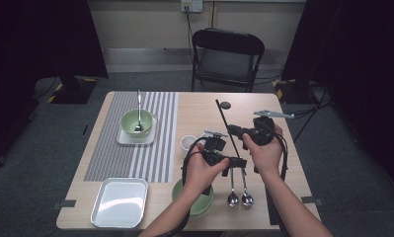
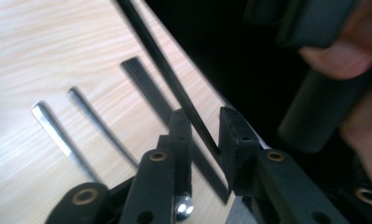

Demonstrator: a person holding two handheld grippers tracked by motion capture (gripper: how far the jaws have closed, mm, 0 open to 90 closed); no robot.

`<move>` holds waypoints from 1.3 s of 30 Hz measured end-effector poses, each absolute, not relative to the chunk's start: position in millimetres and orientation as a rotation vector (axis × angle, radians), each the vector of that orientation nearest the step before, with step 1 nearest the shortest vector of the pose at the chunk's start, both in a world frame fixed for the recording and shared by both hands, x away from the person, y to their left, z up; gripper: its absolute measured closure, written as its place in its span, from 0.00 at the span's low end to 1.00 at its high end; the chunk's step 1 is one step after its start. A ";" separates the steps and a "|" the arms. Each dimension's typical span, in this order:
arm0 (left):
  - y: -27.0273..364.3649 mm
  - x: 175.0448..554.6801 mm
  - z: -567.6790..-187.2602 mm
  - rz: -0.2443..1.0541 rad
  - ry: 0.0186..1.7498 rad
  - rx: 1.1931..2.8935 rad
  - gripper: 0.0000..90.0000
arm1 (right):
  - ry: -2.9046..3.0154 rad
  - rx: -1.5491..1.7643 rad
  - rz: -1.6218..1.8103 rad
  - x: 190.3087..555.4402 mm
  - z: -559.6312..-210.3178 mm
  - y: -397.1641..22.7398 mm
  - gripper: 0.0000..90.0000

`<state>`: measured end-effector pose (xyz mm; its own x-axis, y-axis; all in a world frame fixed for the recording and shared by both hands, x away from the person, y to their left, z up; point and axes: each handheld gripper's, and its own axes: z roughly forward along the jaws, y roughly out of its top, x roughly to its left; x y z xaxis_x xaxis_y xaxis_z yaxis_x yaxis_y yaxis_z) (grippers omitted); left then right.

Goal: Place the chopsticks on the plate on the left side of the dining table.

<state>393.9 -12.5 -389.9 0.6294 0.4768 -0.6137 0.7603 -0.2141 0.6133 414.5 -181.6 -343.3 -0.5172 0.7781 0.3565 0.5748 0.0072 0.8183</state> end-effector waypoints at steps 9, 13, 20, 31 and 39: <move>8.6 398.3 -383.9 -0.331 1.040 1.887 0.95 | 2.042 1.396 1.565 413.9 -333.7 -196.1 0.91; 12.2 398.9 -382.8 -0.312 1.043 1.899 0.96 | 2.039 1.393 1.565 414.0 -333.0 -199.8 0.89; 14.8 400.8 -383.1 -0.306 1.036 1.902 0.96 | 2.052 1.368 1.512 413.9 -334.5 -201.4 0.82; 18.2 401.4 -380.0 -0.301 1.049 1.911 0.97 | 2.073 1.351 1.481 414.2 -339.1 -200.2 0.75; 21.0 400.9 -374.4 -0.278 1.037 1.924 0.97 | 2.080 1.345 1.469 415.3 -337.8 -201.5 0.69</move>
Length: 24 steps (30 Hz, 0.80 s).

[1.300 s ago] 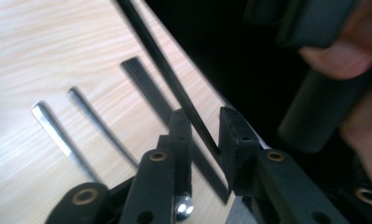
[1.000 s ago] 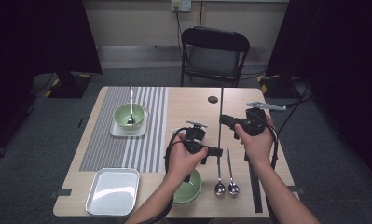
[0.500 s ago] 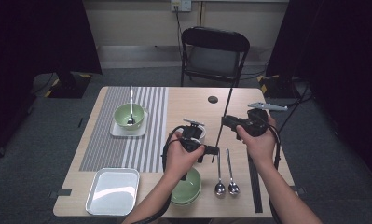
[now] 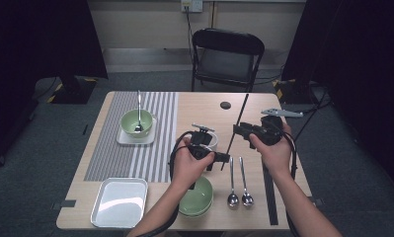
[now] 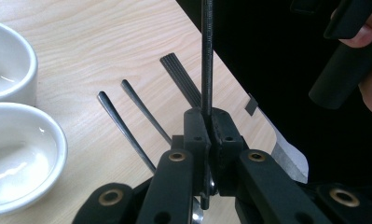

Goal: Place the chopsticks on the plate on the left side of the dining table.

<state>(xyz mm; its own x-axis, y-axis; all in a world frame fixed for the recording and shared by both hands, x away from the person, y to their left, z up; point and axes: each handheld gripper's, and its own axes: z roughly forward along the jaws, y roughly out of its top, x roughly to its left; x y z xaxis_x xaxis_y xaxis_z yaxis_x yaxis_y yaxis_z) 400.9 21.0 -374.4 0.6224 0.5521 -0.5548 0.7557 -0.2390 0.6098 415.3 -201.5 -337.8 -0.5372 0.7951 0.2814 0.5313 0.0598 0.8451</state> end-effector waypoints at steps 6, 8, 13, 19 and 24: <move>27.7 404.5 -375.5 -0.268 1.064 1.921 0.97 | 2.086 1.317 1.459 415.2 -338.0 -204.0 0.51; 31.4 405.6 -375.7 -0.262 1.072 1.917 0.97 | 2.098 1.293 1.451 414.6 -339.1 -205.7 0.48; 38.5 406.0 -373.9 -0.252 1.088 1.907 0.97 | 2.117 1.230 1.399 413.4 -344.6 -211.0 0.40; 48.9 407.9 -369.5 -0.234 1.113 1.896 0.96 | 2.119 1.216 1.373 412.1 -352.1 -220.1 0.35; 56.4 409.4 -368.4 -0.222 1.137 1.889 0.96 | 2.113 1.209 1.355 409.6 -358.7 -227.2 0.32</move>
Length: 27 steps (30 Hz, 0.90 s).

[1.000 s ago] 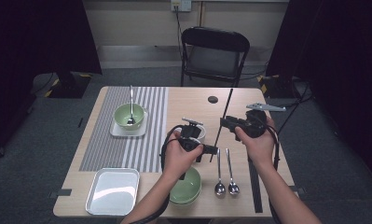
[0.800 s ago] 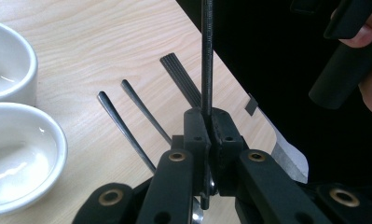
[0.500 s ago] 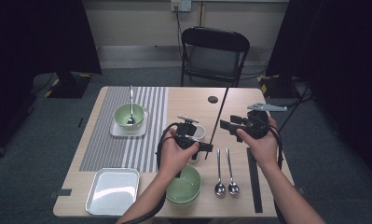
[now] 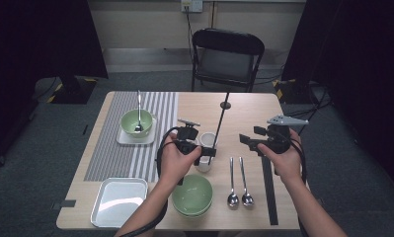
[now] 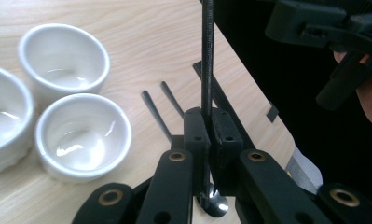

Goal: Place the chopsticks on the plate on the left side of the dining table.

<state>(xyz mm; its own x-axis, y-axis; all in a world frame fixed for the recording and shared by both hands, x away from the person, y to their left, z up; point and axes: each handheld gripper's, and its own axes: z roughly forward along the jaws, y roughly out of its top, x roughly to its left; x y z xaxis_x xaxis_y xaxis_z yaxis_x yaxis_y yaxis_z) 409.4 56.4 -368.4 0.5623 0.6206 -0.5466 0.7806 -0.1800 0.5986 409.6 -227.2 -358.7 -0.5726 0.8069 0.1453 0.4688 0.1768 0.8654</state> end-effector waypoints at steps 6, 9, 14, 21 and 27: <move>64.6 411.0 -365.7 -0.206 1.148 1.878 0.96 | 2.121 1.204 1.344 407.2 -365.4 -231.9 0.30; 68.5 410.8 -364.0 -0.197 1.153 1.877 0.96 | 2.138 1.194 1.336 406.5 -368.5 -233.5 0.28; 77.0 409.6 -362.1 -0.194 1.160 1.872 0.96 | 2.150 1.196 1.332 405.0 -372.2 -235.2 0.27; 94.6 408.7 -360.1 -0.177 1.193 1.851 0.96 | 2.174 1.185 1.316 402.9 -380.0 -235.1 0.27; 109.0 409.2 -361.3 -0.166 1.226 1.827 0.97 | 2.209 1.160 1.289 399.1 -385.6 -232.6 0.27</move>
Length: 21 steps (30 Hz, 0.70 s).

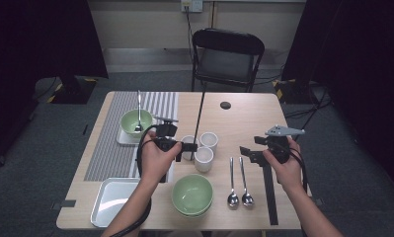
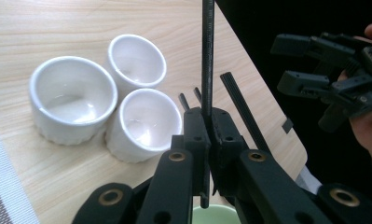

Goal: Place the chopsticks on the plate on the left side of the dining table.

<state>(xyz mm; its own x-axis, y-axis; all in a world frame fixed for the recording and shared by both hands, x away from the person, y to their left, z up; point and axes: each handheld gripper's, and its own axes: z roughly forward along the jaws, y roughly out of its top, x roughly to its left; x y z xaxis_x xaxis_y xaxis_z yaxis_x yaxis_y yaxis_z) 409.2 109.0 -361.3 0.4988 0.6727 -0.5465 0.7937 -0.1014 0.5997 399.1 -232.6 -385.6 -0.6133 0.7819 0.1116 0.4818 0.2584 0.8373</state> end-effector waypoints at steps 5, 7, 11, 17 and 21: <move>119.3 408.0 -358.8 -0.143 1.244 1.815 0.97 | 2.216 1.159 1.288 398.3 -389.4 -232.7 0.27; 123.1 408.2 -357.9 -0.135 1.249 1.815 0.97 | 2.215 1.166 1.287 398.3 -391.3 -233.2 0.27; 128.4 408.5 -356.3 -0.123 1.258 1.805 0.97 | 2.218 1.167 1.284 397.2 -394.9 -235.4 0.27; 134.6 409.2 -356.5 -0.122 1.266 1.807 0.97 | 2.214 1.184 1.283 395.2 -399.5 -240.3 0.27; 140.2 411.2 -357.1 -0.115 1.278 1.797 0.96 | 2.212 1.182 1.285 394.1 -401.9 -245.3 0.27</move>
<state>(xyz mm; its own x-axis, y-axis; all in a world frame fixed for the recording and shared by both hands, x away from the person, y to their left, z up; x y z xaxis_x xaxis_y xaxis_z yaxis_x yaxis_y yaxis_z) 411.2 140.2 -357.1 0.4616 0.7093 -0.5328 0.7932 -0.0610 0.6059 394.1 -245.3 -401.9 -0.6053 0.7865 0.1226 0.4962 0.2524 0.8307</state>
